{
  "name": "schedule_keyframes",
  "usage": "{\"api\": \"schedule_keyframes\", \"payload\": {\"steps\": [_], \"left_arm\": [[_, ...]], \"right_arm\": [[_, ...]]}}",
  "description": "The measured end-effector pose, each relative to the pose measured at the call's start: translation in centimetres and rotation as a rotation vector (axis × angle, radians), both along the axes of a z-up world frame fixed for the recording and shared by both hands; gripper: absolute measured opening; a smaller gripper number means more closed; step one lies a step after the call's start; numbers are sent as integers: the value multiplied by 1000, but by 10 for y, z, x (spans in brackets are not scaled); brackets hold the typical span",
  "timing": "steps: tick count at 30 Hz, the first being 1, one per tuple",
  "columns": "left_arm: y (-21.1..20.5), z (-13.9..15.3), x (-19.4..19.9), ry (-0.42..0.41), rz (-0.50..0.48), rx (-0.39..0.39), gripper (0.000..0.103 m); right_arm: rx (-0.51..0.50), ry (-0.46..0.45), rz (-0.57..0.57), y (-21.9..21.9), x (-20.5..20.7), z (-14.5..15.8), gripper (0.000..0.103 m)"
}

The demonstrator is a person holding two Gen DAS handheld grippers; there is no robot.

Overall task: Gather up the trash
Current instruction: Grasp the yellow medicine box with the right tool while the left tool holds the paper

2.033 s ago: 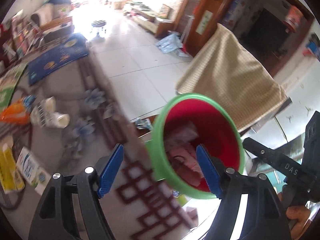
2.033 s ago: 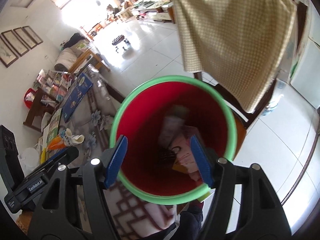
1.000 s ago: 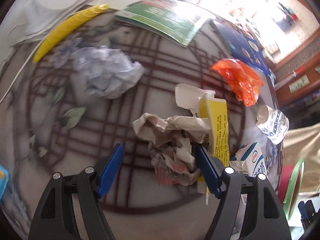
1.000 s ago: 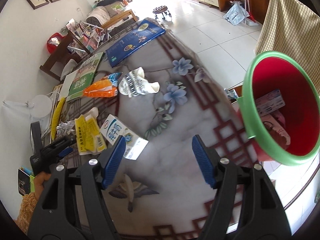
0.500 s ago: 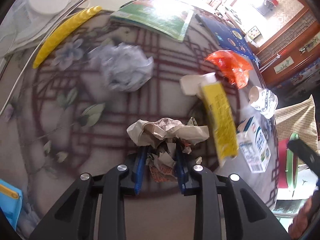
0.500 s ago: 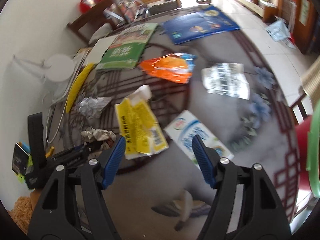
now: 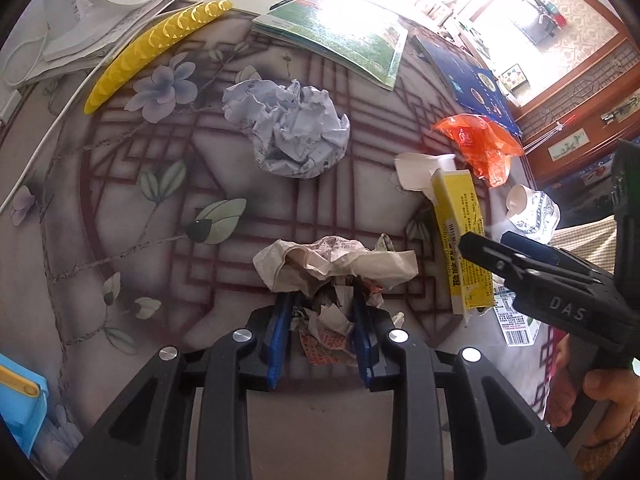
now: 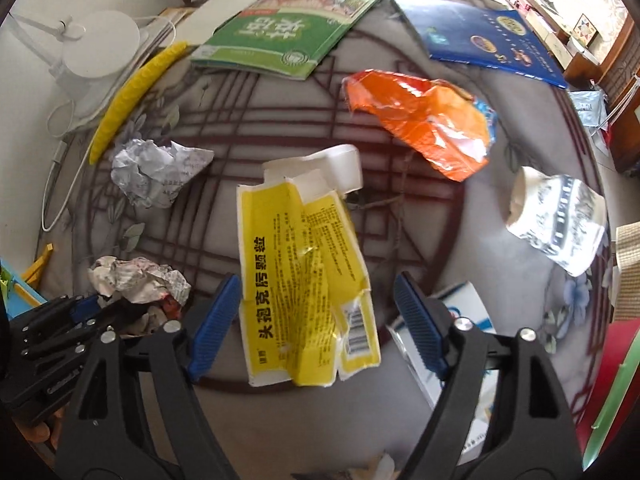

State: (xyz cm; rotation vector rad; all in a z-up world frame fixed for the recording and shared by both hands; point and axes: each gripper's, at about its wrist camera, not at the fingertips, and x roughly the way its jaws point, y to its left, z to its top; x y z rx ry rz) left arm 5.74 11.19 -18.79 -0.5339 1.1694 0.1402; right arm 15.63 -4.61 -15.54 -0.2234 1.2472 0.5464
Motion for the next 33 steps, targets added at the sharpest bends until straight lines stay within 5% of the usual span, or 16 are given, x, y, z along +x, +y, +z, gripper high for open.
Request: {"api": "schedule_keyframes", "payload": {"steps": [11,17,30,33], "left_arm": [[-2,-2,4,11,-3,17,35],[0,-2,4,11,24,11,58],[-16,-1,8,-14,-22,6,62],[-16,1,8,-19,-18,13,62]], "right_arm": [[11,39,-2,7,2,-13,79],[33,48,-25,2,5,-10,80],[35,57,-33,0,7,-14,82],[29,55,-27,2,5,-17,72]]}}
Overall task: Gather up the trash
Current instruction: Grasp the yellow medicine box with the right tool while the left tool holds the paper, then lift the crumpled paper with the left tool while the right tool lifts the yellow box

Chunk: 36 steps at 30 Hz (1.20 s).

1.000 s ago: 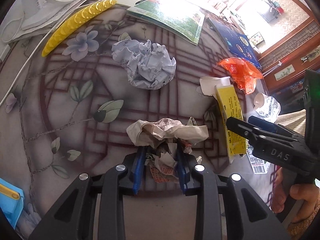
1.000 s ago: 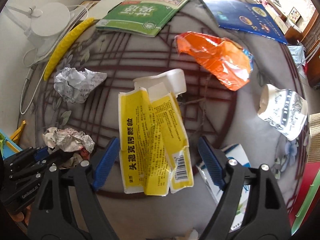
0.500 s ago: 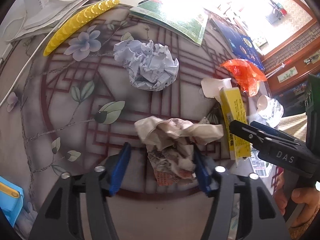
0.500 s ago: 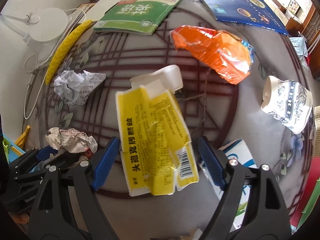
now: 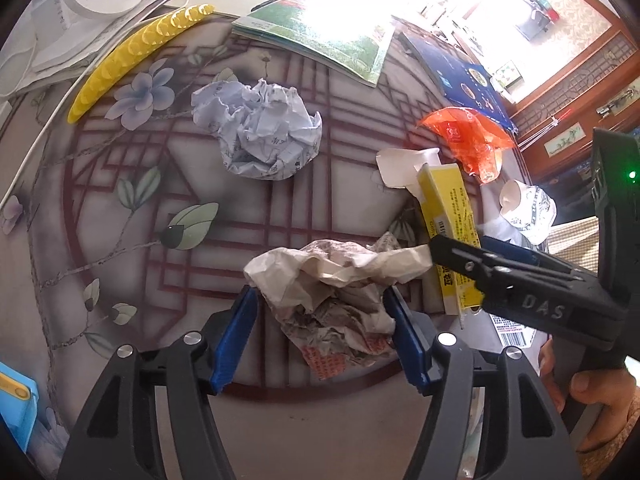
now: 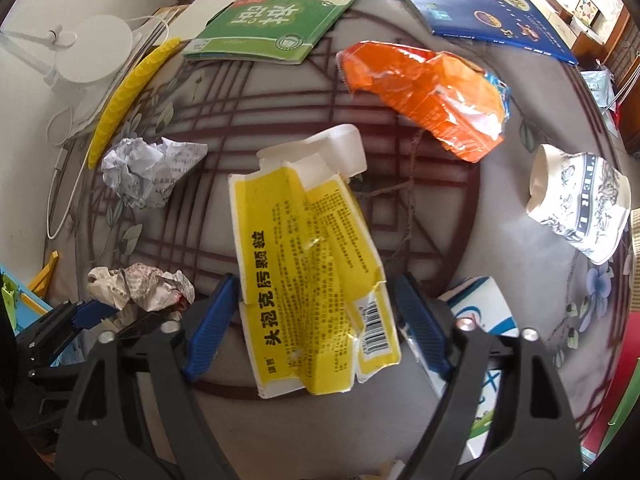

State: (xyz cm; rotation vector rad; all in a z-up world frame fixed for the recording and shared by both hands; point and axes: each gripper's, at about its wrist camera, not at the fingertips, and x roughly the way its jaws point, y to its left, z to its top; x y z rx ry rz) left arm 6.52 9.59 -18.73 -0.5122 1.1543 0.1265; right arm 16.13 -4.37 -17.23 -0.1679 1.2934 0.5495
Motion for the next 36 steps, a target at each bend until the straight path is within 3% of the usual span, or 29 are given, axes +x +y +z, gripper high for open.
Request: {"api": "schedule_keyframes", "payload": {"steps": [3,4,5,10,14,17,22,24,26,28,31,36], "left_arm": [[1,1,-1,-4,8,4,62],[2,1,-1,-6,13,4,62],[4,2,-2,-7,19,6,62],[5,5,-4,-16,25,4,64],[5,6,-5,-34,37,-11,80],[3,6,-3,-42,33,-40,80],[-5,4,5,-31,-7,-20,79],[-9,2,9,-26,-24,3,78],[-11,1,10,-17,-39,28,69],[-11,-3,11,7,-44,45,50],[-5,-5,6,1,-25,22,43],[-3,5,0,-29,-11,49,40]], "right_arm": [[3,-4,3,1,-1,0,63],[12,-3,4,1,-2,2,50],[25,-10,0,0,-3,5,48],[60,-43,-19,-8,-7,21,47],[97,-44,-47,-21,-12,33,47],[124,-35,-64,-31,-21,41,47],[157,-29,-91,-45,-36,48,47],[164,-30,-103,-52,-41,50,47],[168,-27,-115,-57,-43,50,47],[172,-21,-134,-64,-45,50,47],[175,-15,-153,-70,-46,49,47],[180,-18,-153,-70,-46,52,47]]}}
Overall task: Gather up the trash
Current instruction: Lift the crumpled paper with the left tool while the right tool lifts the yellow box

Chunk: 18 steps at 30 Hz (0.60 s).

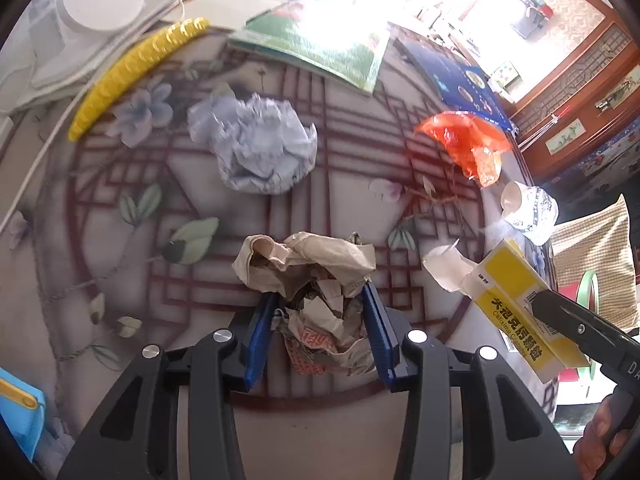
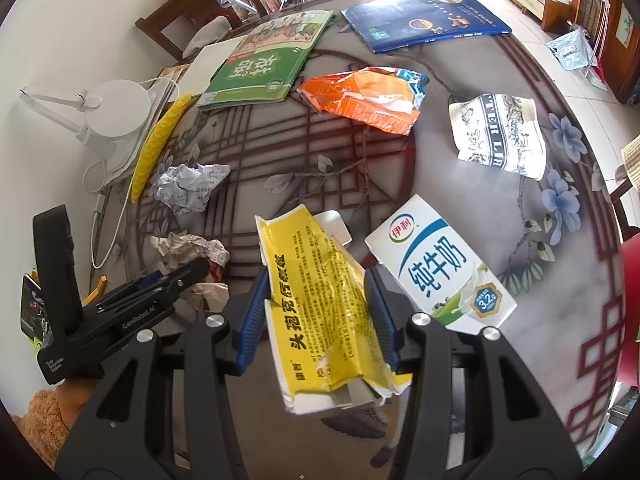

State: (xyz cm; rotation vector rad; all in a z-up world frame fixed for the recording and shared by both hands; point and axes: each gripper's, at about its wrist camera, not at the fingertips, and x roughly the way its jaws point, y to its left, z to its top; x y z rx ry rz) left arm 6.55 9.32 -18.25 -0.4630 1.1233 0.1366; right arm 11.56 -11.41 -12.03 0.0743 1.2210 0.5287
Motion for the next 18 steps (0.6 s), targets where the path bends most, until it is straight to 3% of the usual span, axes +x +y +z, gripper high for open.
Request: {"api": "schedule_keyframes", "payload": {"steps": [9,18], "left_arm": [[-13,26,0,-56,-36,9,40],[-28,33,-3,-66,-61,14,40]], "right_arm": [[33,-20,16,0,-4,9,47],[54,-43,-18,-15,-9,20,47]]}}
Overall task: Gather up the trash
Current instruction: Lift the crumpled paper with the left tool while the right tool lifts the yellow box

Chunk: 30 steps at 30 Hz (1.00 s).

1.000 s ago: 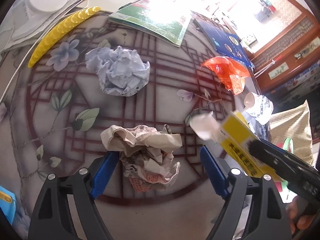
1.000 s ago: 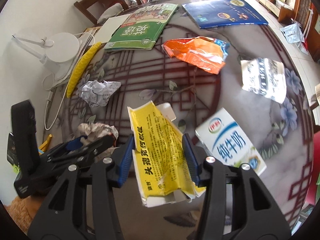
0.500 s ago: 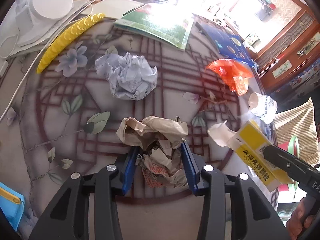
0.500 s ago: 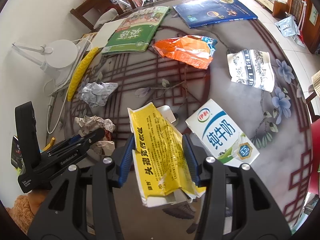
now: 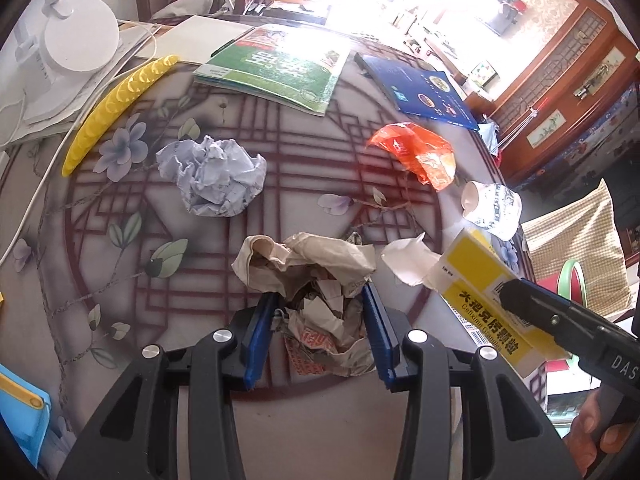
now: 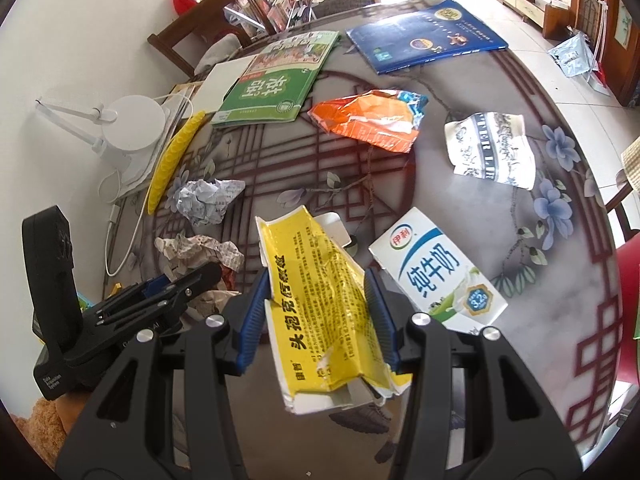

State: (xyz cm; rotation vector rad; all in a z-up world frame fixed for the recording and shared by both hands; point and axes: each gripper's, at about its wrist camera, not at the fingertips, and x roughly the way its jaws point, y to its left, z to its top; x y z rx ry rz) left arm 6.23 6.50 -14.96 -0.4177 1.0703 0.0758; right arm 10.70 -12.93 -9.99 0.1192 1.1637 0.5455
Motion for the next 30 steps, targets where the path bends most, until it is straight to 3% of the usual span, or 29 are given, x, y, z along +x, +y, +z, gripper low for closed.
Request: {"api": "schedule_keyframes", "payload": {"steps": [30], "left_arm": [[-44,11,-10,0,-71,31,41]], "right_arm": [[41,-3,-97,-58,-16,6,47]]}}
